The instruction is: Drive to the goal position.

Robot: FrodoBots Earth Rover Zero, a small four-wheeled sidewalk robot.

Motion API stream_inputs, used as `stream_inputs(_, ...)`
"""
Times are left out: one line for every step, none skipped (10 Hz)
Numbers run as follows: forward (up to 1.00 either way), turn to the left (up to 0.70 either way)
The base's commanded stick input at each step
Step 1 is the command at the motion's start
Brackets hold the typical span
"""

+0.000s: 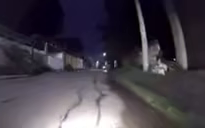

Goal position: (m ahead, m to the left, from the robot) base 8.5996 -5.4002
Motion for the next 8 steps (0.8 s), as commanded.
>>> stream_inputs(0.50,0.00)
stream_inputs(0.50,0.00)
stream_inputs(0.50,0.00)
stream_inputs(0.50,0.00)
stream_inputs(0.50,0.00)
stream_inputs(0.50,0.00)
stream_inputs(0.50,0.00)
stream_inputs(0.50,0.00)
